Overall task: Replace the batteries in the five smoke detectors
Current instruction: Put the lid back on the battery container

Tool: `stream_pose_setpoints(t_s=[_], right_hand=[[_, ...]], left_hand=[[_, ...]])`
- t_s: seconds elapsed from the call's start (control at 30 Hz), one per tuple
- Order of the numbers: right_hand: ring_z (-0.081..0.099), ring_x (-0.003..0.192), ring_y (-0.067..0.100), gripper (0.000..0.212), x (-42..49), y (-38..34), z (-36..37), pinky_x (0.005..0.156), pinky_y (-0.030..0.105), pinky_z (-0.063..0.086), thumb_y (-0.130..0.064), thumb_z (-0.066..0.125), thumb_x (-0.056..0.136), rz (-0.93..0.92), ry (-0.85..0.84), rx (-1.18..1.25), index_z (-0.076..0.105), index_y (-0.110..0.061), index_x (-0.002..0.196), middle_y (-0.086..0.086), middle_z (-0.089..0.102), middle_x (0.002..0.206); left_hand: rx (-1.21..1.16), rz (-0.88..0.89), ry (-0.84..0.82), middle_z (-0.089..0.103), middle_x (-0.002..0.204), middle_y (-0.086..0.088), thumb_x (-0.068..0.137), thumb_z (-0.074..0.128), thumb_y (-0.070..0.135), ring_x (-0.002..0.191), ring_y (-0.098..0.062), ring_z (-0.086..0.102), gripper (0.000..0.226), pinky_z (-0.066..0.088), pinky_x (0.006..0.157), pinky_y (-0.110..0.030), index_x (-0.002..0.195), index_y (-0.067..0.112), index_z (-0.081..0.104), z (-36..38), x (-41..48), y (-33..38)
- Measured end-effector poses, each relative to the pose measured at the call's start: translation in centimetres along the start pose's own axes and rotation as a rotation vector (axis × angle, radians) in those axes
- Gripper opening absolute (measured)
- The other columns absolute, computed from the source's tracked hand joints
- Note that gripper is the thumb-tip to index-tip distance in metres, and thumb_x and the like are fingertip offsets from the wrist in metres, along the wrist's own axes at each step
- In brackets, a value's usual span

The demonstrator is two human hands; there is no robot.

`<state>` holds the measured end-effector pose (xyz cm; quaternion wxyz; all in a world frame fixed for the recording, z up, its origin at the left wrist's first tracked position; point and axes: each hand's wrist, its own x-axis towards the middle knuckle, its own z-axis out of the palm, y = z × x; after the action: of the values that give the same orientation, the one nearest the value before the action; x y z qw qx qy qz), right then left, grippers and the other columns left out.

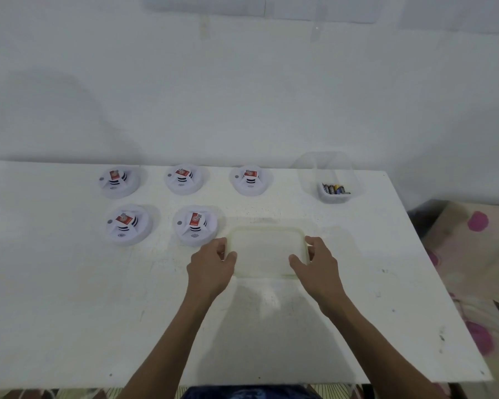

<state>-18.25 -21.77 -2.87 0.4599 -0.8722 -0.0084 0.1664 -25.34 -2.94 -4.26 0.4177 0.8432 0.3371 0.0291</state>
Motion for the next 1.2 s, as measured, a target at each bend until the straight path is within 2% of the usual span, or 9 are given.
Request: stream_pose_setpoints(t_s=[0.23, 0.4, 0.53, 0.7, 0.87, 0.97, 1.03, 1.1, 1.2], right_hand=[[0.058, 0.096, 0.016, 0.054, 0.2, 0.3, -0.8, 0.061, 0.017, 0.044, -0.026, 0.069, 0.084, -0.007, -0.036, 0.056, 0.040, -0.022, 0.129, 0.002, 0.056, 0.113], [0.057, 0.092, 0.007, 0.059, 0.1, 0.4, -0.7, 0.065, 0.019, 0.045, -0.022, 0.068, 0.084, 0.006, -0.046, 0.157, 0.038, -0.030, 0.134, -0.005, 0.055, 0.107], [0.060, 0.096, 0.013, 0.056, 0.5, 0.7, -1.0, 0.074, 0.027, 0.050, -0.025, 0.071, 0.083, 0.016, -0.067, 0.166, 0.042, -0.033, 0.131, -0.002, 0.058, 0.109], [0.060, 0.094, 0.012, 0.056, 0.6, 0.5, -1.2, 0.074, 0.027, 0.050, -0.025, 0.070, 0.084, 0.009, -0.077, 0.150, 0.042, -0.029, 0.133, -0.007, 0.057, 0.105], [0.058, 0.101, 0.014, 0.057, 0.1, 0.2, -0.8, 0.073, 0.022, 0.047, -0.024, 0.066, 0.087, -0.010, -0.046, 0.096, 0.041, -0.024, 0.138, -0.001, 0.056, 0.118], [0.047, 0.125, 0.020, 0.060, 0.2, 0.3, -0.4, 0.097, 0.036, 0.045, -0.026, 0.064, 0.088, -0.003, -0.040, 0.080, 0.038, -0.025, 0.142, 0.003, 0.050, 0.135], [0.041, 0.131, 0.020, 0.061, 0.3, 0.3, -0.3, 0.102, 0.040, 0.042, -0.027, 0.063, 0.088, 0.004, -0.049, 0.060, 0.036, -0.026, 0.143, 0.004, 0.048, 0.138], [0.044, 0.127, 0.021, 0.061, 0.3, 0.3, -0.4, 0.101, 0.041, 0.043, -0.029, 0.062, 0.089, -0.006, -0.057, 0.029, 0.034, -0.026, 0.143, 0.005, 0.049, 0.136], [0.054, 0.105, 0.016, 0.064, 0.4, 0.0, -0.7, 0.085, 0.029, 0.044, -0.029, 0.061, 0.089, -0.063, -0.074, -0.081, 0.029, -0.024, 0.144, 0.003, 0.055, 0.122]], left_hand=[[-0.545, -0.130, -0.177, 0.059, 0.114, 0.000, 0.088, 0.064, 0.020, 0.095, -0.010, 0.058, 0.029, 0.054, 0.076, -0.033, 0.114, 0.024, 0.052, -0.7, 0.4, -0.7], [-0.745, -0.230, -0.278, 0.061, 0.114, -0.004, 0.085, 0.070, 0.018, 0.101, -0.019, 0.060, 0.043, 0.057, 0.071, -0.033, 0.124, 0.020, 0.052, -1.4, 0.7, -1.1], [-0.830, -0.266, -0.271, 0.063, 0.104, 0.001, 0.086, 0.068, 0.020, 0.098, -0.021, 0.060, 0.030, 0.056, 0.080, -0.038, 0.112, 0.031, 0.056, -0.7, 0.6, -1.4], [-0.743, -0.229, -0.241, 0.066, 0.106, 0.003, 0.089, 0.063, 0.033, 0.103, -0.023, 0.061, 0.026, 0.057, 0.082, -0.039, 0.115, 0.035, 0.061, -0.2, 0.3, -2.3], [-0.205, 0.094, -0.116, 0.050, 0.115, 0.018, 0.100, 0.041, 0.035, 0.105, -0.004, 0.048, 0.043, 0.038, 0.091, -0.025, 0.140, 0.019, 0.043, 0.9, -0.1, -2.2], [-0.296, 0.084, -0.120, 0.064, 0.112, 0.013, 0.100, 0.036, 0.040, 0.104, -0.005, 0.056, 0.038, 0.045, 0.093, -0.031, 0.128, 0.025, 0.056, 1.8, -0.3, -2.4], [-0.383, 0.056, -0.128, 0.067, 0.093, 0.005, 0.100, 0.037, 0.037, 0.085, -0.006, 0.057, 0.031, 0.047, 0.082, -0.030, 0.105, 0.026, 0.065, 2.0, -0.5, -2.4], [-0.385, 0.067, -0.115, 0.056, 0.073, 0.002, 0.100, 0.037, 0.035, 0.069, -0.010, 0.049, 0.031, 0.050, 0.074, -0.036, 0.087, 0.022, 0.062, 2.0, -0.5, -2.4], [-0.284, 0.123, -0.140, 0.058, 0.075, 0.002, 0.100, 0.036, 0.036, 0.072, -0.017, 0.055, 0.029, 0.054, 0.081, -0.048, 0.088, 0.023, 0.059, 1.6, -0.1, -2.3]])
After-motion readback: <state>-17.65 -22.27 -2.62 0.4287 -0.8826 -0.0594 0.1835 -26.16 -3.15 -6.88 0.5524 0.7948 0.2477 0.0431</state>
